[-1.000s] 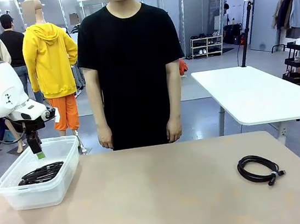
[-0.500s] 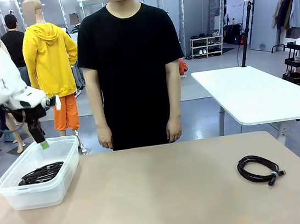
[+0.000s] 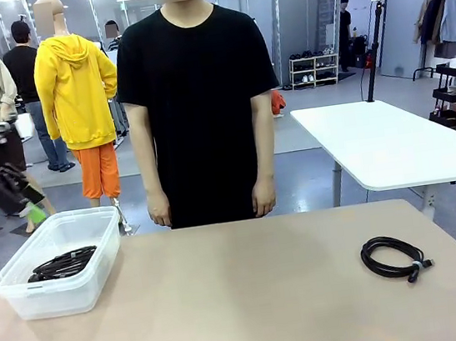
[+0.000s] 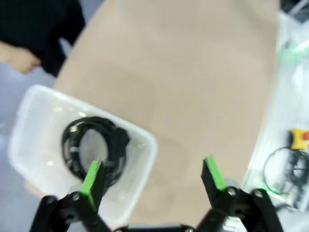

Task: Organize and store the cables.
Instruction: Place the USB Extension Cable into the Organizing box.

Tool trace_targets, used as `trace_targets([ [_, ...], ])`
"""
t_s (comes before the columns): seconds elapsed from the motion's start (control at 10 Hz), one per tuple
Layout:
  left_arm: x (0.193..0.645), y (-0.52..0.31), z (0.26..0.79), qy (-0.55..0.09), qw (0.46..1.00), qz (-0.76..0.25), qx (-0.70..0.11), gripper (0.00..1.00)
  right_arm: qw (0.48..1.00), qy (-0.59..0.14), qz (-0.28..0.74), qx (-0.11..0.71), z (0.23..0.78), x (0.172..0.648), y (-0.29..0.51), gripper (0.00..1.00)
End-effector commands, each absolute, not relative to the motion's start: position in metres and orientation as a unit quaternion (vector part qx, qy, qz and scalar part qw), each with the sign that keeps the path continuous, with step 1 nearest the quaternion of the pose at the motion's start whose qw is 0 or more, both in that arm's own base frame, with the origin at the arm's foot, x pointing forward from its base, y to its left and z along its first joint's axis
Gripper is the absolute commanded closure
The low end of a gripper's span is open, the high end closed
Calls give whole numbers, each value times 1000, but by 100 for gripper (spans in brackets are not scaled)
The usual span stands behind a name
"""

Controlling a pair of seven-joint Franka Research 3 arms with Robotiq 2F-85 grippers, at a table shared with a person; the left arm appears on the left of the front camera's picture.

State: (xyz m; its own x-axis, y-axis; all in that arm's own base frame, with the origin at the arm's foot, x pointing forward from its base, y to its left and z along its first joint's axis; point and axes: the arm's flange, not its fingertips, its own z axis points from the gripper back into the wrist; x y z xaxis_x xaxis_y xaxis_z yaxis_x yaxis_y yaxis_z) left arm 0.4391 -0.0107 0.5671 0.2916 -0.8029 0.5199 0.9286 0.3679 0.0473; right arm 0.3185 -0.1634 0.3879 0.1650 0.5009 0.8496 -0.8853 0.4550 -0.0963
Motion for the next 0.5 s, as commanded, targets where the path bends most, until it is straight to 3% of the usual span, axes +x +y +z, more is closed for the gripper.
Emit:
trace_targets([
  [0.0, 387, 6, 560, -279, 755, -574, -152, 0, 736, -441, 464, 222, 389, 319, -162, 0],
  [0.4, 361, 40, 512, -365, 697, -579, -215, 0, 736, -441, 464, 222, 389, 319, -162, 0],
])
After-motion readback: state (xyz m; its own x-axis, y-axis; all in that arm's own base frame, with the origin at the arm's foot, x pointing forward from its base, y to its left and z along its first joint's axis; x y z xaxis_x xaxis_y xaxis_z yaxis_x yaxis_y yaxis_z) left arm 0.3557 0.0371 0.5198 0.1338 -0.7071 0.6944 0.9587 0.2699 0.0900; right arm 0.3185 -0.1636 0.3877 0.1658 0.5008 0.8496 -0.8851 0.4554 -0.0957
